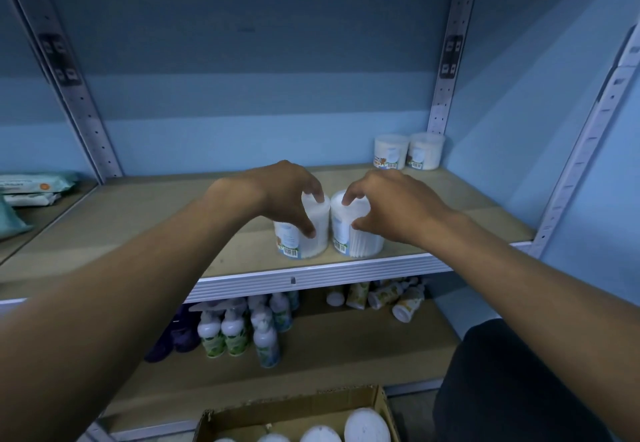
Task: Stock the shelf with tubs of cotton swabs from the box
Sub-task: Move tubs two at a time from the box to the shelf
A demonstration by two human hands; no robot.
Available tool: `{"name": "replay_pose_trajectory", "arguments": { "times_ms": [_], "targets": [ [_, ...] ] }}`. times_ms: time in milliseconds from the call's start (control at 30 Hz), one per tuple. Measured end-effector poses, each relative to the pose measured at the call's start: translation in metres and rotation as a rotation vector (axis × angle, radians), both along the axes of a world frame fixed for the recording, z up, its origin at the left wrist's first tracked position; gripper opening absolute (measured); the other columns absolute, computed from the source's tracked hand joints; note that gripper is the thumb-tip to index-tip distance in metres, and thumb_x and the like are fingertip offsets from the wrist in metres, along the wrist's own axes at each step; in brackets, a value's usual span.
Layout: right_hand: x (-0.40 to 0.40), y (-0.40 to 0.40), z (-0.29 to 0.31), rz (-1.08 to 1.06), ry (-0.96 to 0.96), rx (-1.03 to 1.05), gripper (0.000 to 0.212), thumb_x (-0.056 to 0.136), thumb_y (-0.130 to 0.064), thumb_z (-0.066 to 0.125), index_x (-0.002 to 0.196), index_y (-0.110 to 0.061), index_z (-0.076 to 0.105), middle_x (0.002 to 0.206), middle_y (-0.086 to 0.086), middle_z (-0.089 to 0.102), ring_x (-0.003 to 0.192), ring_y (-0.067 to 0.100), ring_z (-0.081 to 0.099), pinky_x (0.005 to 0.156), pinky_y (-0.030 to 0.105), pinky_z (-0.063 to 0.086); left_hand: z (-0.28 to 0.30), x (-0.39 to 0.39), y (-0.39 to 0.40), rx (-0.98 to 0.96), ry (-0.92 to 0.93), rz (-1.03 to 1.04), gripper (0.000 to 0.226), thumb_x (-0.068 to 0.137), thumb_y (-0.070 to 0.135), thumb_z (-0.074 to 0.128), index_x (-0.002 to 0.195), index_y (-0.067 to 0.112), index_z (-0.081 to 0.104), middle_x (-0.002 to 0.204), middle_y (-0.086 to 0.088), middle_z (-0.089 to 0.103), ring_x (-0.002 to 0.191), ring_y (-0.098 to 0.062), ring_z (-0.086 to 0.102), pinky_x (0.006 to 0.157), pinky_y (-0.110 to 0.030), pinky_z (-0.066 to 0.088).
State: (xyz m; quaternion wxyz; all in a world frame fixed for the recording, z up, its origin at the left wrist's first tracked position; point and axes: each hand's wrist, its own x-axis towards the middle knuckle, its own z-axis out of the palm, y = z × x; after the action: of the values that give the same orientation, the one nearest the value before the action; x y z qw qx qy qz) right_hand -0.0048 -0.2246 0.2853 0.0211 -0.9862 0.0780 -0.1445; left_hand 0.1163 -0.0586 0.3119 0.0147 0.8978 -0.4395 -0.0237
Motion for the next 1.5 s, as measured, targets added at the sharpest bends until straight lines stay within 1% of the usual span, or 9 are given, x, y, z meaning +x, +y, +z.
{"name": "replay_pose_trajectory", "arguments": {
  "times_ms": [67, 167, 467, 767, 933, 1033, 1133, 1233, 1500],
  "targets": [
    [-0.001, 0.004, -0.005, -0.023, -0.039, -0.040, 0.038, 0.087, -0.024, 0.069, 0.122, -0.039, 0.067, 0.128, -0.003, 0.063, 0.118, 0.023, 0.058, 0.078, 0.033, 0.043, -0.004, -0.003, 0.001, -0.034, -0.012, -0.013, 0.058, 0.072, 0.039, 0.083, 0.125, 0.037, 0.060, 0.130, 0.014, 0.057, 0.117, -0.011, 0.052, 0.093, -0.030, 0.046],
    [0.002, 0.007, -0.012, -0.056, -0.073, -0.068, 0.041, 0.086, -0.024, 0.070, 0.123, -0.040, 0.066, 0.126, 0.001, 0.065, 0.112, 0.027, 0.062, 0.076, 0.034, 0.044, -0.008, -0.002, 0.000, -0.074, -0.048, -0.015, 0.054, 0.076, 0.027, 0.082, 0.126, 0.034, 0.063, 0.127, 0.012, 0.061, 0.111, -0.013, 0.054, 0.082, -0.025, 0.043],
    [0.019, 0.000, -0.016, -0.085, -0.100, -0.086, 0.041, 0.085, -0.020, 0.071, 0.122, -0.040, 0.068, 0.122, 0.002, 0.068, 0.110, 0.030, 0.063, 0.078, 0.036, 0.049, -0.014, 0.014, -0.011, -0.102, -0.075, -0.007, 0.054, 0.076, 0.028, 0.082, 0.127, 0.033, 0.065, 0.127, 0.007, 0.062, 0.116, -0.017, 0.055, 0.082, -0.024, 0.041],
    [0.061, -0.029, -0.022, -0.083, -0.110, -0.042, 0.041, 0.084, -0.014, 0.070, 0.120, -0.035, 0.071, 0.119, 0.003, 0.069, 0.111, 0.029, 0.062, 0.081, 0.036, 0.052, -0.022, 0.046, -0.038, -0.121, -0.103, 0.009, 0.053, 0.080, 0.027, 0.078, 0.130, 0.032, 0.062, 0.125, -0.002, 0.062, 0.112, -0.023, 0.057, 0.079, -0.026, 0.040],
    [0.090, -0.050, -0.029, -0.083, -0.123, 0.008, 0.042, 0.081, -0.010, 0.070, 0.116, -0.034, 0.072, 0.116, 0.003, 0.070, 0.109, 0.030, 0.062, 0.081, 0.036, 0.053, -0.024, 0.068, -0.055, -0.112, -0.101, 0.027, 0.053, 0.082, 0.032, 0.077, 0.132, 0.036, 0.059, 0.127, -0.001, 0.053, 0.119, -0.022, 0.050, 0.091, -0.033, 0.045],
    [0.106, -0.066, -0.033, -0.081, -0.134, 0.044, 0.043, 0.083, -0.008, 0.069, 0.117, -0.034, 0.071, 0.119, 0.001, 0.068, 0.112, 0.028, 0.059, 0.082, 0.033, 0.049, -0.024, 0.082, -0.066, -0.110, -0.091, 0.035, 0.053, 0.083, 0.032, 0.076, 0.132, 0.036, 0.059, 0.129, -0.002, 0.052, 0.117, -0.022, 0.051, 0.085, -0.028, 0.042],
    [0.120, -0.080, -0.037, -0.091, -0.141, 0.071, 0.040, 0.086, -0.011, 0.068, 0.118, -0.035, 0.069, 0.123, 0.000, 0.065, 0.117, 0.024, 0.055, 0.080, 0.027, 0.037, -0.024, 0.093, -0.078, -0.132, -0.083, 0.054, 0.053, 0.083, 0.031, 0.076, 0.133, 0.035, 0.059, 0.129, -0.003, 0.055, 0.114, -0.023, 0.055, 0.081, -0.028, 0.041],
    [0.135, -0.090, -0.037, -0.104, -0.134, 0.101, 0.039, 0.085, -0.012, 0.068, 0.115, -0.036, 0.070, 0.122, 0.001, 0.065, 0.112, 0.025, 0.060, 0.084, 0.028, 0.045, -0.026, 0.106, -0.088, -0.151, -0.087, 0.058, 0.052, 0.082, 0.030, 0.077, 0.132, 0.034, 0.061, 0.129, -0.003, 0.058, 0.113, -0.024, 0.058, 0.081, -0.028, 0.044],
    [0.169, -0.113, -0.037, -0.101, -0.159, 0.129, 0.036, 0.086, -0.006, 0.066, 0.110, -0.031, 0.074, 0.121, 0.003, 0.067, 0.113, 0.025, 0.061, 0.085, 0.032, 0.049, -0.033, 0.142, -0.115, -0.181, -0.109, 0.028, 0.051, 0.081, 0.028, 0.078, 0.130, 0.029, 0.063, 0.130, -0.002, 0.059, 0.117, -0.024, 0.056, 0.094, -0.035, 0.047]
  ]
}}
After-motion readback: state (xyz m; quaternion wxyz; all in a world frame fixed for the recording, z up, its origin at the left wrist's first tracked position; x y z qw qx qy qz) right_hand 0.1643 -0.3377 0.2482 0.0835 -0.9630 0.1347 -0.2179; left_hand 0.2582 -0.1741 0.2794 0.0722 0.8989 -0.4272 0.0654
